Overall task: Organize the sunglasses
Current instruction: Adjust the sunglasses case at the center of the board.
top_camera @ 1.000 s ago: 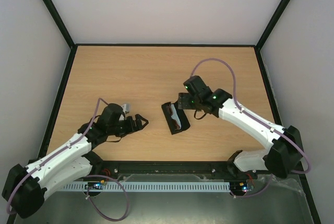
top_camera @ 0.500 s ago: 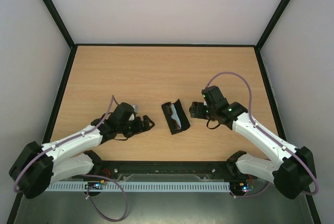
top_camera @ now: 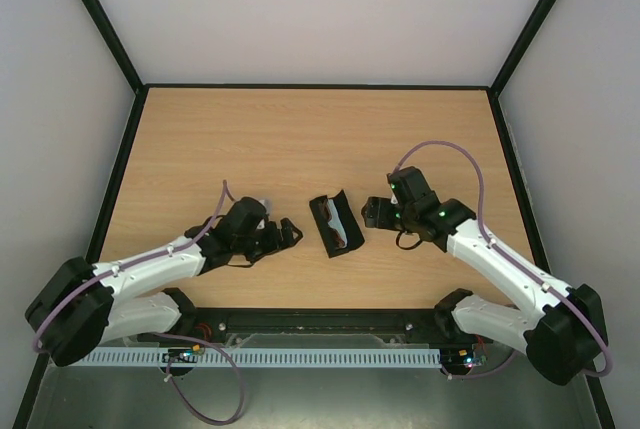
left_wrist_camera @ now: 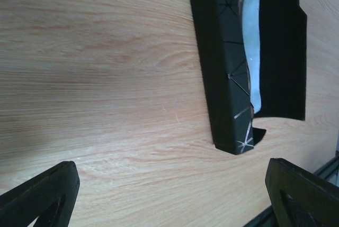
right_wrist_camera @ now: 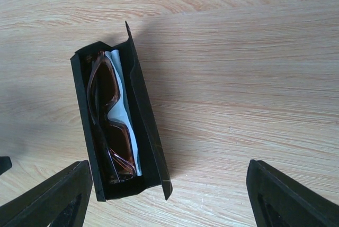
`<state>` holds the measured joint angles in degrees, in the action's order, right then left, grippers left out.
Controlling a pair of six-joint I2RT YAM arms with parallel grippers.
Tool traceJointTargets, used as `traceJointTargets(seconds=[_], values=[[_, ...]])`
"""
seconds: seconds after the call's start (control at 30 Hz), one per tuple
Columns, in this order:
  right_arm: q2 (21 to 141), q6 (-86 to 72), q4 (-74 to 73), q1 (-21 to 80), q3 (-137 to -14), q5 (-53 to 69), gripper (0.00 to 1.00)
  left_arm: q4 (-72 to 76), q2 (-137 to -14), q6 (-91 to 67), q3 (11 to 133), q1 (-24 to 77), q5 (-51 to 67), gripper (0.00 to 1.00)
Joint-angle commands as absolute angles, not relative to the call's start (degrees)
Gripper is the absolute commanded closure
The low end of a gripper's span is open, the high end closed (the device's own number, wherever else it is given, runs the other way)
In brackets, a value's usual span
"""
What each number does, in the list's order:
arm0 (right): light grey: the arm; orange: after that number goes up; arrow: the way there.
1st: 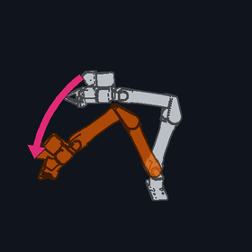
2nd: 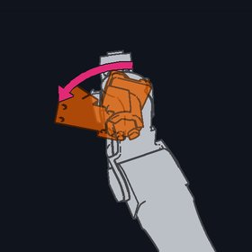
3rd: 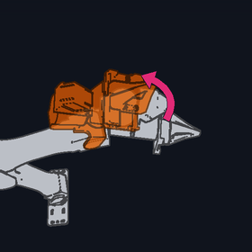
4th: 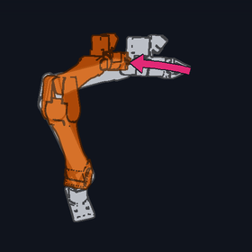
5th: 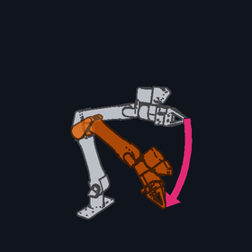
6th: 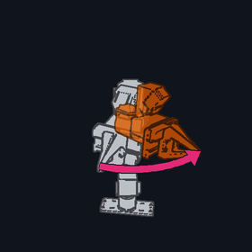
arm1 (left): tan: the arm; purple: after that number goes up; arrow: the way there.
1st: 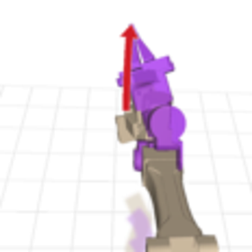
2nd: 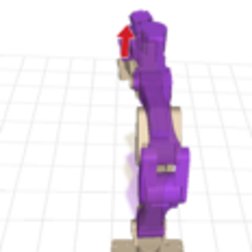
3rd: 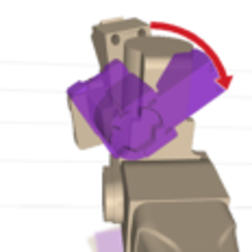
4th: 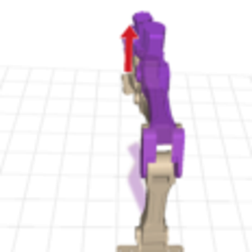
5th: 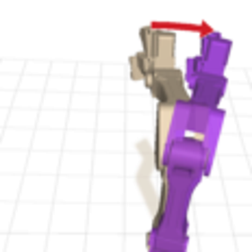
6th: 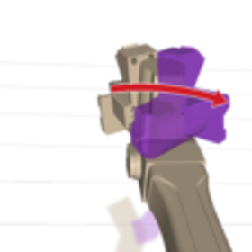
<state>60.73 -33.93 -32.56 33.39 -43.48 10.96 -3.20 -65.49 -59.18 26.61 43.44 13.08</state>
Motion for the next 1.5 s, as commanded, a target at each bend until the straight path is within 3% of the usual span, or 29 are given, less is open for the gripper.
traceJointTargets(seconds=[0.0, 0.13, 0.4, 0.57, 0.63, 0.87, 1.33, 1.47], values=[[59.32, -35.70, -30.34, 33.13, -42.22, 11.63, 0.19, -5.96, -64.61, -60.71, 26.46, 43.68, 8.25, 0.01], [59.77, -36.18, -29.12, 33.09, -42.31, 10.96, 0.22, -3.24, -66.33, -61.68, 24.94, 43.65, 8.03, 0.02], [64.80, -36.18, -26.06, 27.49, -43.76, 13.58, 0.38, 3.37, -78.56, -59.91, 29.13, 44.34, 9.65, 0.19], [68.64, -35.83, -23.45, 24.28, -44.12, 15.44, 0.46, 3.90, -86.44, -58.12, 34.87, 44.74, 9.72, 0.44], [70.12, -35.58, -22.86, 23.88, -44.35, 15.62, 0.48, 4.34, -89.32, -57.58, 36.81, 44.74, 10.00, 0.48], [73.76, -35.43, -20.30, 23.21, -43.62, 16.15, 0.55, 5.25, -96.66, -56.43, 42.63, 44.74, 10.63, 0.51], [74.43, -35.80, -17.50, 23.20, -39.54, 16.62, 0.57, 4.33, -100.51, -53.94, 47.78, 44.29, 10.92, 0.51], [74.48, -35.93, -17.25, 23.17, -38.64, 16.25, 0.68, 2.57, -96.46, -54.08, 45.16, 44.22, 9.35, 0.52]])
